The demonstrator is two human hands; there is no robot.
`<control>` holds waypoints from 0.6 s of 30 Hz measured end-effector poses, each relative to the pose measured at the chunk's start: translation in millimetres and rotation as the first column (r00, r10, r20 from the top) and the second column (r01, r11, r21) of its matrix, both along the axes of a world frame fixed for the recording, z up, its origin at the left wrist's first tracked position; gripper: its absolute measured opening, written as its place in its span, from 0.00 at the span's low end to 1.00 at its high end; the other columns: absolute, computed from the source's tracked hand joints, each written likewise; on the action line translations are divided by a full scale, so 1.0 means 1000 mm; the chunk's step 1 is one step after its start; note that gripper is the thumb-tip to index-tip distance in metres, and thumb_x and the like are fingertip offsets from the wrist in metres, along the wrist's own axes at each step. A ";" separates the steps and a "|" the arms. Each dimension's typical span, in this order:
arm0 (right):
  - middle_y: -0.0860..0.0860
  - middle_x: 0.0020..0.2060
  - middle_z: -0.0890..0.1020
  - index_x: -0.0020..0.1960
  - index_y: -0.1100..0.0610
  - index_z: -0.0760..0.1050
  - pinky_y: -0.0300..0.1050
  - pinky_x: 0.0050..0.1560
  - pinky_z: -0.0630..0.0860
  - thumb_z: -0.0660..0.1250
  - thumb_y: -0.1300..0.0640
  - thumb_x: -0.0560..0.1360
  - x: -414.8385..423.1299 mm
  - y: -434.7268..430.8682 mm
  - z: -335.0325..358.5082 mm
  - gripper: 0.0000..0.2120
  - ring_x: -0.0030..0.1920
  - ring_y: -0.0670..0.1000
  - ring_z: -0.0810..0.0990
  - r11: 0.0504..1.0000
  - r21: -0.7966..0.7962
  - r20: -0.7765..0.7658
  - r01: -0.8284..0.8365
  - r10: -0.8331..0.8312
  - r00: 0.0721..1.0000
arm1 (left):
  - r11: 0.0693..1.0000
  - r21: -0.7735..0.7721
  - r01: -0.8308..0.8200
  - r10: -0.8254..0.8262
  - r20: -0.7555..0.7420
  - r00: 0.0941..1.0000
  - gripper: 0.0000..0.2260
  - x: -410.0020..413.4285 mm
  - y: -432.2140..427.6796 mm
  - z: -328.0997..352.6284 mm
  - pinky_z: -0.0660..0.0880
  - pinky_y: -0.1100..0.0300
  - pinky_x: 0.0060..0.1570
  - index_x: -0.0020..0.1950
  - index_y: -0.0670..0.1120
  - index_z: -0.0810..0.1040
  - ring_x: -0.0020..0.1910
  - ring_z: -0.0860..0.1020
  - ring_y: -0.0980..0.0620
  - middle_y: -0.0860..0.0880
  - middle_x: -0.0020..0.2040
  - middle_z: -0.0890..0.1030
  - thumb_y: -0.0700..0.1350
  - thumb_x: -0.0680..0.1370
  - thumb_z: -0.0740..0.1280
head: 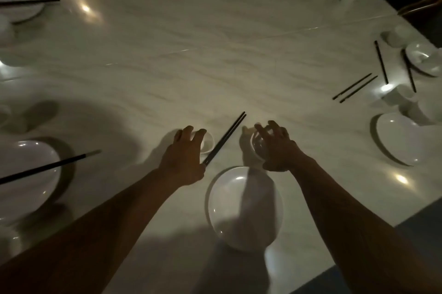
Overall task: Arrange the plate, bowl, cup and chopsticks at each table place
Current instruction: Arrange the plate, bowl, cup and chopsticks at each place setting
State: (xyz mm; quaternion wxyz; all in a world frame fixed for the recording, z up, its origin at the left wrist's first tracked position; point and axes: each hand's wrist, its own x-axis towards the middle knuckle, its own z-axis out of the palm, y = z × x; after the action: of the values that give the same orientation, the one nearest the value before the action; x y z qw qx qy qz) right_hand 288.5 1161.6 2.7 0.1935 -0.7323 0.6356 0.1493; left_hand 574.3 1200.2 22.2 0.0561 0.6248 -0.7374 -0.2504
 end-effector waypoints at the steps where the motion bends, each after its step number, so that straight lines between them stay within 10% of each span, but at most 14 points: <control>1: 0.52 0.77 0.48 0.74 0.37 0.38 0.69 0.64 0.70 0.75 0.45 0.55 -0.003 -0.003 -0.002 0.60 0.76 0.65 0.53 1.000 -0.004 0.011 -0.022 0.022 1.000 | 1.000 0.004 -0.001 0.001 0.017 1.000 0.41 -0.004 -0.005 -0.003 0.68 0.47 0.67 0.76 0.53 0.56 0.75 0.55 0.42 0.46 0.76 0.55 0.50 0.69 0.75; 18: 0.54 0.70 0.55 0.76 0.44 0.46 0.59 0.57 0.77 0.78 0.40 0.59 -0.014 -0.010 0.004 0.56 0.65 0.66 0.67 0.990 -0.029 0.135 -0.141 0.143 0.980 | 0.962 0.022 -0.271 0.271 0.016 0.962 0.34 -0.010 -0.007 0.002 0.77 0.53 0.53 0.68 0.55 0.66 0.59 0.74 0.47 0.48 0.64 0.70 0.41 0.67 0.76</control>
State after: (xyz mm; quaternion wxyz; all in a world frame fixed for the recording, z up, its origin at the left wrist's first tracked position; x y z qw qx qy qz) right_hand 274.0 1151.3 6.5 0.2185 -0.7861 0.5684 0.1061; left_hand 564.0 1193.2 24.1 0.0775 0.7222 -0.6421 -0.2453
